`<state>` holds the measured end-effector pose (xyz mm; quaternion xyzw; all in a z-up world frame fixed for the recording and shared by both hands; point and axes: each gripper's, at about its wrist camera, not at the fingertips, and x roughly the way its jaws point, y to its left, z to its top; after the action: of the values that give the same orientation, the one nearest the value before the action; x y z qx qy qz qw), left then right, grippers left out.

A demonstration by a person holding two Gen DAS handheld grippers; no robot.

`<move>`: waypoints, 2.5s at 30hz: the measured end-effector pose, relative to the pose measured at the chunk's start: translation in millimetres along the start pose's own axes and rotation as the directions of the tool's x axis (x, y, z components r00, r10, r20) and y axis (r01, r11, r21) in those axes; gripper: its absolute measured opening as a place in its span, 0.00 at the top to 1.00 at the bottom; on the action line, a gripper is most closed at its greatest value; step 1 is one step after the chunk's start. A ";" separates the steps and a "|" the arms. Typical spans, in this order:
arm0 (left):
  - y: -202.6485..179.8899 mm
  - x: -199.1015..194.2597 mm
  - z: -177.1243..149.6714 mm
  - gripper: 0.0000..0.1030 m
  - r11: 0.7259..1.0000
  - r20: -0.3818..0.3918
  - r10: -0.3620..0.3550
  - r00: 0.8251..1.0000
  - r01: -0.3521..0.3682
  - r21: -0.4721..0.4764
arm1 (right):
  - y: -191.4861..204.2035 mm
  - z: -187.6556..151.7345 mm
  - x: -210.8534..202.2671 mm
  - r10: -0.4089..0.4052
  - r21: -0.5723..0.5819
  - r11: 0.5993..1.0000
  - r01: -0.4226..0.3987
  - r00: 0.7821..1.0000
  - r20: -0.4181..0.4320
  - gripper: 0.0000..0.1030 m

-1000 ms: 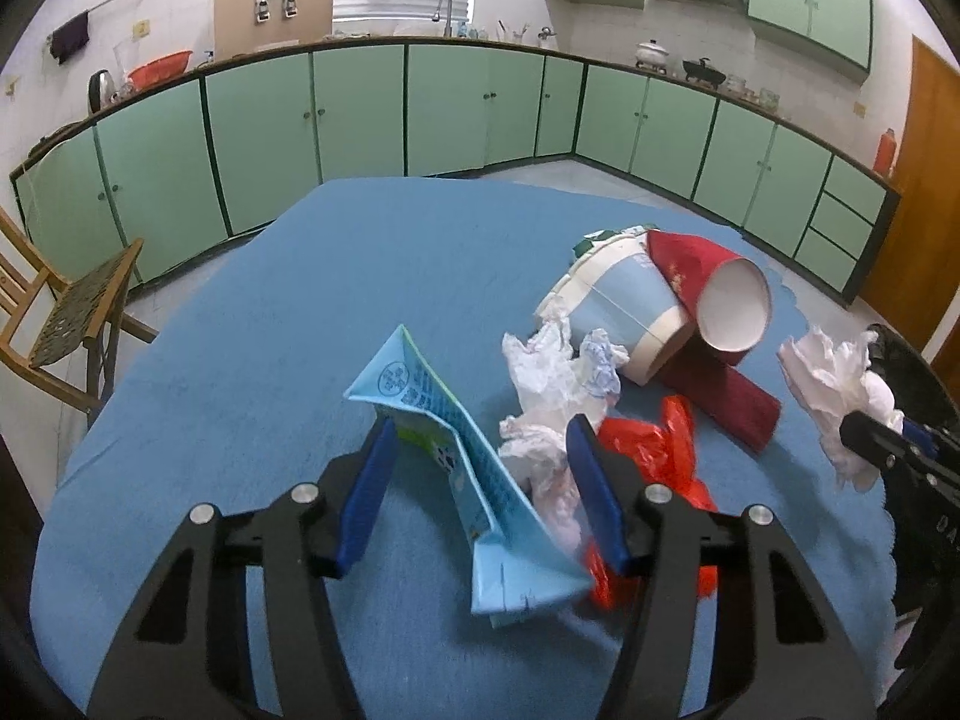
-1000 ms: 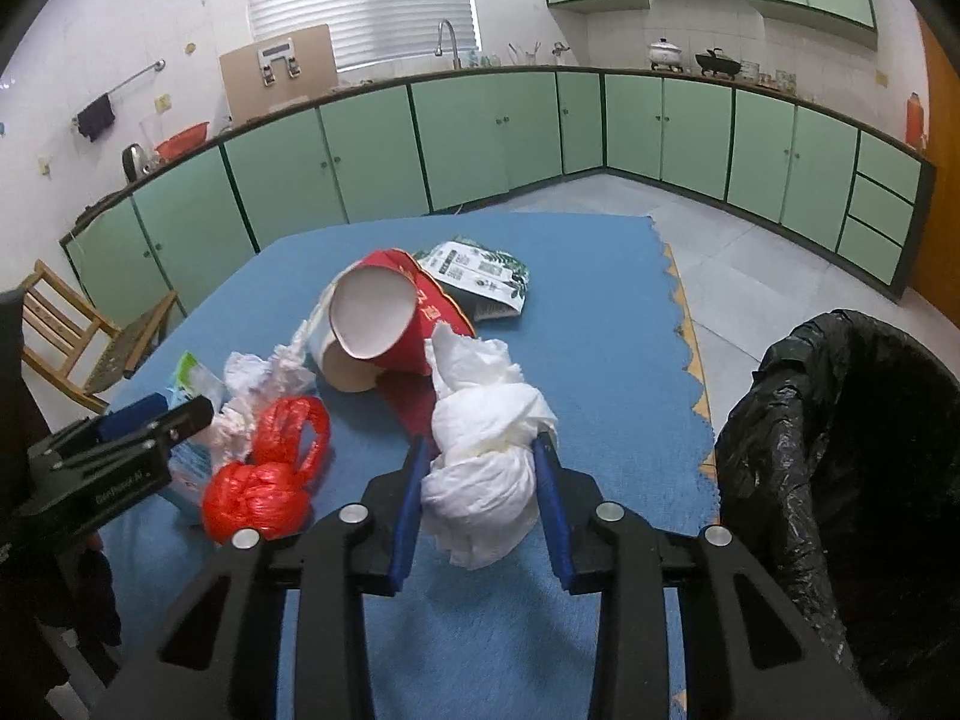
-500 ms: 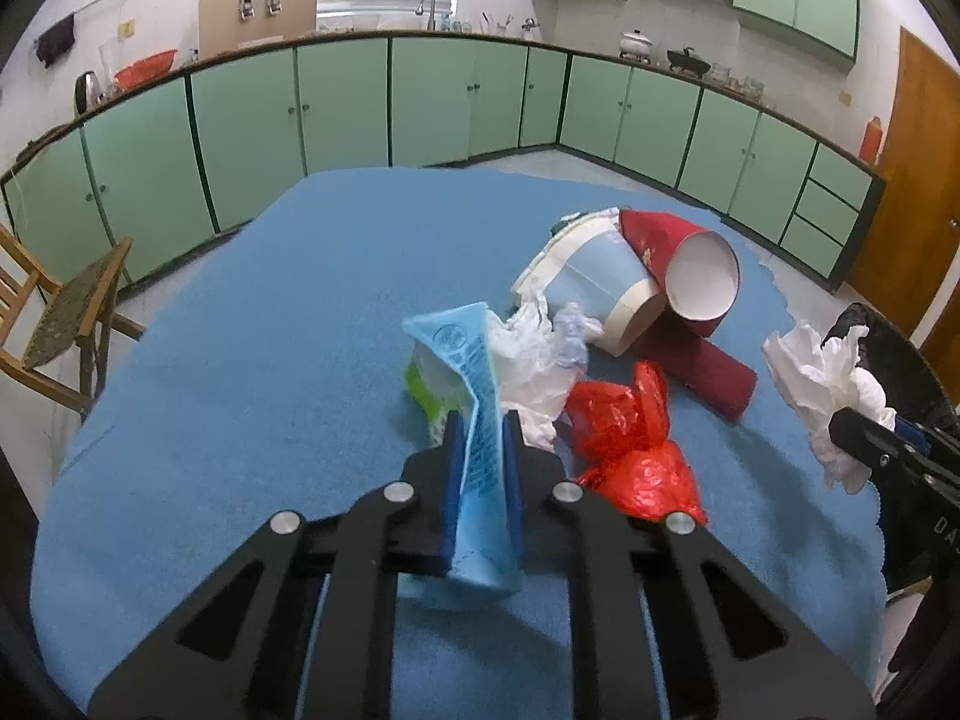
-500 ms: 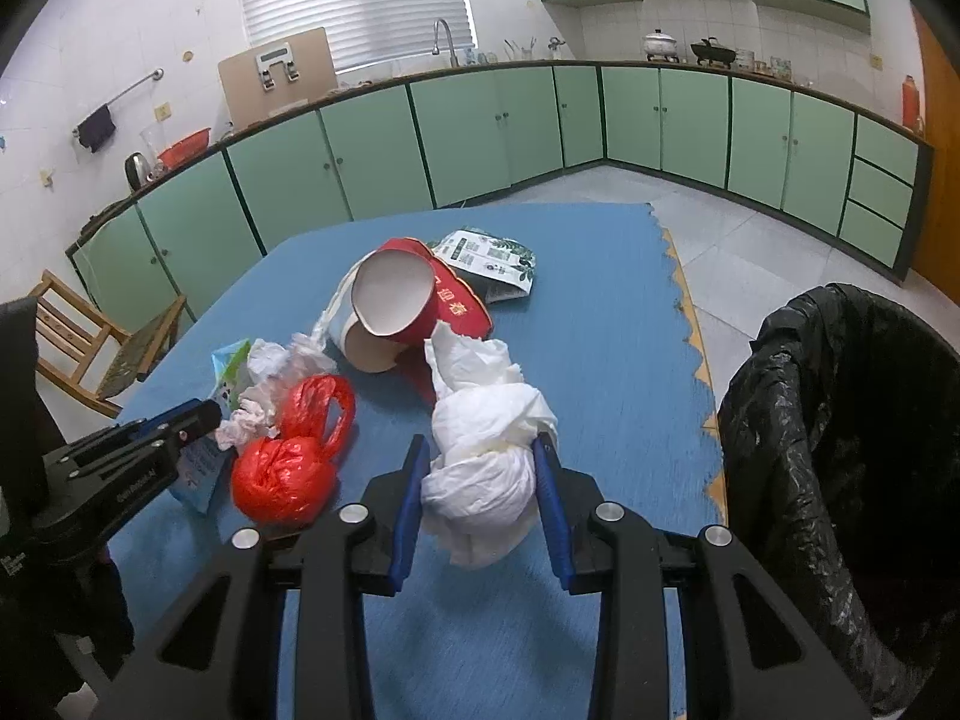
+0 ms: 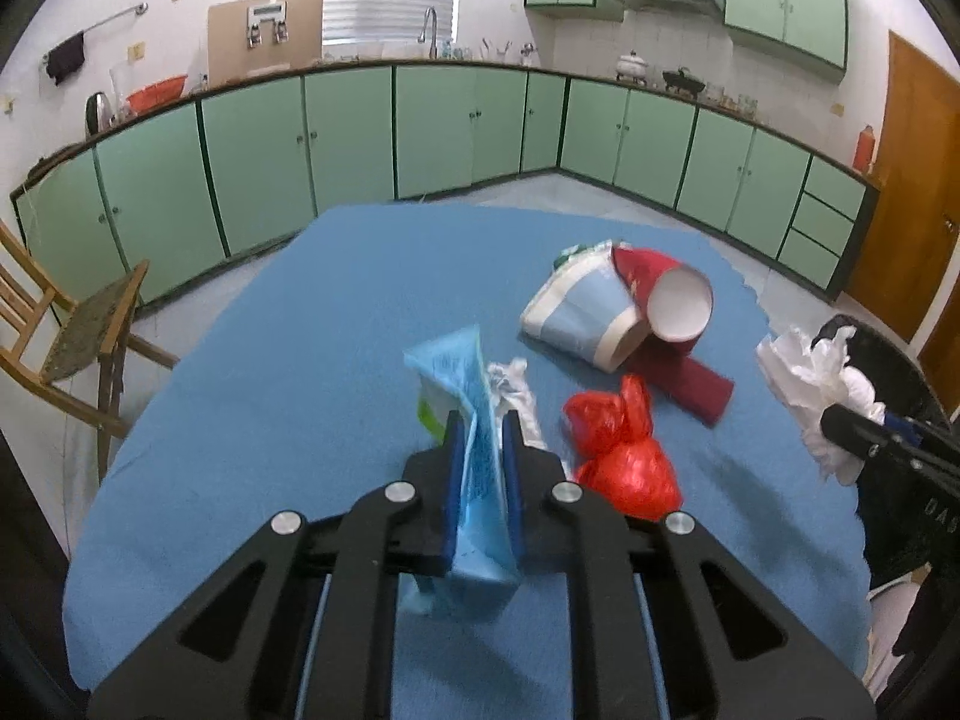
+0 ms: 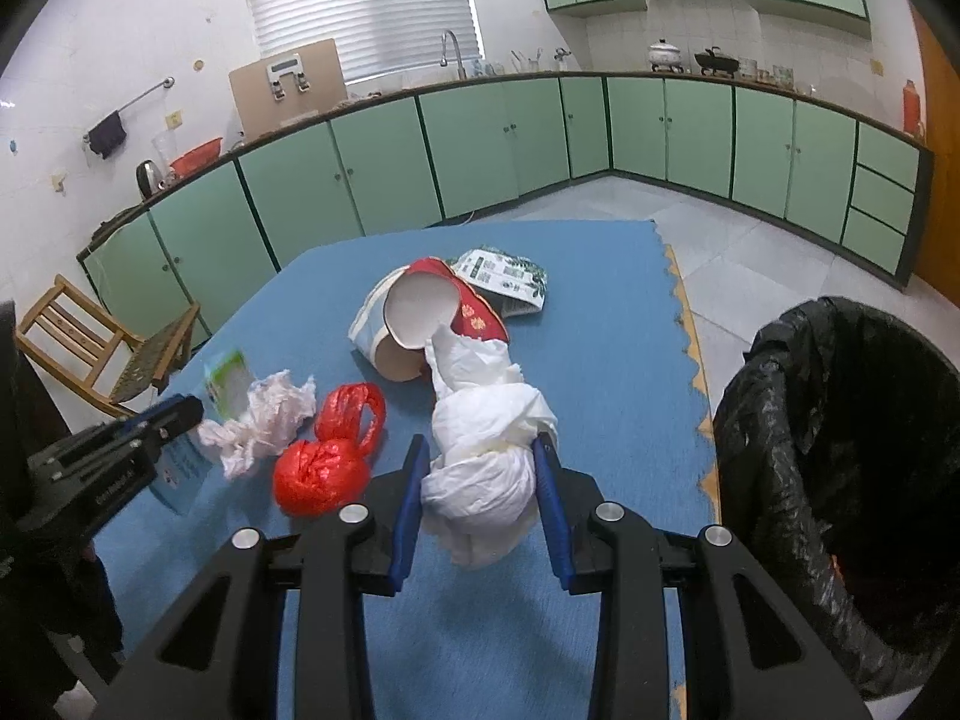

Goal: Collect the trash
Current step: 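Lift the white bag and blue milk carton toward the trash bin, then open both grippers over the bin to drop the bag and carton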

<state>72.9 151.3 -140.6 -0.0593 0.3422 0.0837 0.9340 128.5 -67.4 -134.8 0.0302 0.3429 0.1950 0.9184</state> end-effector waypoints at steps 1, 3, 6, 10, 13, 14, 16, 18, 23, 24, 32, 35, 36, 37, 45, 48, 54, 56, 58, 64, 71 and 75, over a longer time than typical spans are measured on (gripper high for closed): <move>0.8 1.0 -2.3 0.89 1.000 -0.007 0.003 1.000 -0.003 -0.002 | -0.1 -1.4 -0.1 -0.001 -0.001 1.000 0.001 1.000 -0.004 0.66; 2.8 4.6 -7.4 0.88 1.000 -0.033 -0.002 0.999 0.002 -0.003 | 0.7 -4.1 -0.3 -0.003 -0.006 1.000 0.003 1.000 -0.014 0.66; 4.3 4.8 -13.7 0.79 1.000 -0.050 0.006 0.999 -0.006 -0.003 | 0.2 -8.8 1.1 -0.008 -0.005 1.000 0.008 1.000 -0.028 0.66; 5.1 2.1 -15.7 0.54 1.000 -0.056 0.002 0.998 -0.002 -0.011 | -0.5 -12.1 1.9 -0.010 0.005 1.000 0.010 0.999 -0.038 0.66; 1.6 -0.8 -14.6 0.48 1.000 -0.047 -0.012 0.999 0.011 -0.014 | 1.0 -14.0 3.1 -0.009 0.003 1.000 0.009 0.999 -0.042 0.66; 1.1 -1.0 -13.4 0.46 1.000 -0.042 -0.014 0.999 0.013 -0.014 | 1.4 -14.3 3.3 -0.008 0.003 1.000 0.008 0.999 -0.043 0.66; -2.9 1.0 -11.2 0.44 1.000 -0.040 -0.013 0.999 0.012 -0.006 | 2.0 -14.2 3.8 -0.007 0.001 1.000 0.007 0.999 -0.043 0.66; -4.6 6.6 -9.5 0.45 1.000 -0.046 -0.004 0.999 0.004 0.003 | 2.9 -13.7 4.6 -0.007 -0.004 1.000 0.007 0.999 -0.041 0.66; -0.3 27.3 -10.8 0.58 0.999 -0.097 0.033 0.995 -0.034 -0.007 | 2.9 -13.8 6.9 -0.008 -0.014 1.000 0.008 0.999 -0.043 0.66; 3.5 30.1 -11.8 0.62 0.999 -0.109 0.030 0.994 -0.033 -0.025 | 2.9 -14.2 7.3 -0.009 -0.014 1.000 0.009 0.999 -0.044 0.66; 21.8 20.5 -5.6 0.92 0.997 -0.077 0.015 0.997 -0.021 -0.079 | 3.9 -13.9 8.0 -0.007 -0.017 1.000 0.007 0.999 -0.045 0.66; 24.4 11.8 1.6 0.92 0.996 -0.054 0.006 0.999 -0.010 -0.085 | 5.2 -12.6 4.8 -0.005 -0.020 1.000 0.005 0.999 -0.034 0.66; 23.8 8.2 3.5 0.92 0.996 -0.045 0.001 0.999 -0.005 -0.085 | 5.3 -11.5 2.3 -0.004 -0.020 1.000 0.003 1.000 -0.026 0.66; 23.1 5.0 5.3 0.92 0.996 -0.038 -0.002 0.999 -0.001 -0.084 | 5.9 -11.0 0.6 -0.003 -0.021 1.000 0.003 1.000 -0.021 0.66; -0.4 -21.7 26.3 0.92 0.999 0.021 -0.038 0.999 0.038 -0.033 | 6.0 2.9 -28.5 0.002 -0.014 1.000 -0.001 0.999 0.053 0.66; -15.8 -30.8 33.3 0.92 0.998 0.043 -0.066 0.997 0.066 -0.010 | 4.3 8.4 -40.7 0.000 -0.011 1.000 0.001 0.997 0.080 0.66; -42.5 -40.0 40.6 0.92 0.993 0.073 -0.116 0.991 0.115 0.022 | 1.1 15.3 -62.0 -0.018 -0.004 1.000 0.019 0.993 0.118 0.66; -49.9 -41.8 40.0 0.92 0.991 0.080 -0.132 0.988 0.130 0.031 | -2.2 15.8 -68.5 -0.023 0.000 1.000 0.023 0.991 0.128 0.66; -60.1 -44.3 40.0 0.92 0.988 0.085 -0.151 0.985 0.148 0.043 | -8.5 17.7 -78.0 -0.028 0.009 1.000 0.027 0.989 0.143 0.66; -91.6 -49.1 41.4 0.92 0.975 0.090 -0.212 0.973 0.204 0.083 | -34.4 21.8 -101.3 -0.062 0.058 0.997 0.052 0.982 0.180 0.66; -134.8 -51.5 46.0 0.92 0.950 0.093 -0.294 0.951 0.279 0.141 | -73.3 23.8 -129.6 -0.150 0.108 0.986 0.129 0.963 0.222 0.66; -168.9 -51.4 48.6 0.92 0.929 0.095 -0.344 0.934 0.323 0.181 | -99.6 22.4 -145.3 -0.212 0.132 0.974 0.185 0.949 0.233 0.66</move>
<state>98.1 -11.8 -61.3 -0.0349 0.2736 -0.1011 0.9559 76.4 -212.5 -46.6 0.0691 0.2381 0.0773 0.9657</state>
